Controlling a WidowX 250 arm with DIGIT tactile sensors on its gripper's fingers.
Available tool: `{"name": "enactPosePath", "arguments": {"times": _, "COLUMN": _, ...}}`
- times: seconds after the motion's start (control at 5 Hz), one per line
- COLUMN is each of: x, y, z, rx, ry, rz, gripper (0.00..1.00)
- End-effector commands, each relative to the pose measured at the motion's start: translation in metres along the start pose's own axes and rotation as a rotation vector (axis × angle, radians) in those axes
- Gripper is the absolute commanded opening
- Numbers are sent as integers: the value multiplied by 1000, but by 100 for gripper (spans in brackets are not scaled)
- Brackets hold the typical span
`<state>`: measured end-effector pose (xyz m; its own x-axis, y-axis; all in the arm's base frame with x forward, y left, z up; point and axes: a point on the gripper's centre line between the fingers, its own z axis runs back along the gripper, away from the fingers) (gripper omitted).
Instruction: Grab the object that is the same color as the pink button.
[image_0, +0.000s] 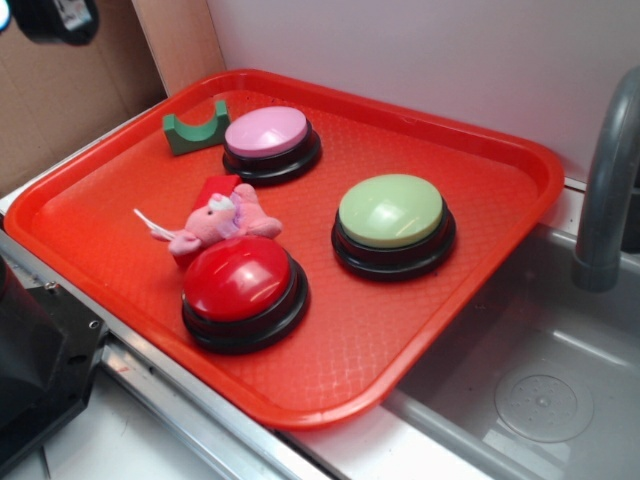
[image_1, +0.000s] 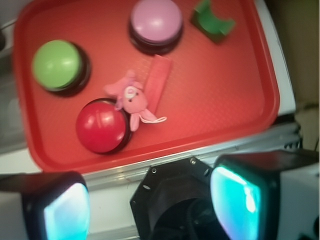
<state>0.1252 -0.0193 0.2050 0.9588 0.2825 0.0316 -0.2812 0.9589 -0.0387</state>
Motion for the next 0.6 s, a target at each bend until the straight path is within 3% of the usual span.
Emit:
{"name": "enactPosePath", "arguments": {"times": 0.0, "x": 17, "y": -6, "z": -39, "rx": 7, "ry": -25, "rz": 192, "gripper": 100}}
{"name": "enactPosePath", "arguments": {"times": 0.4, "x": 39, "y": -1, "z": -85, "rx": -18, "ry": -42, "rz": 353, "gripper": 100}}
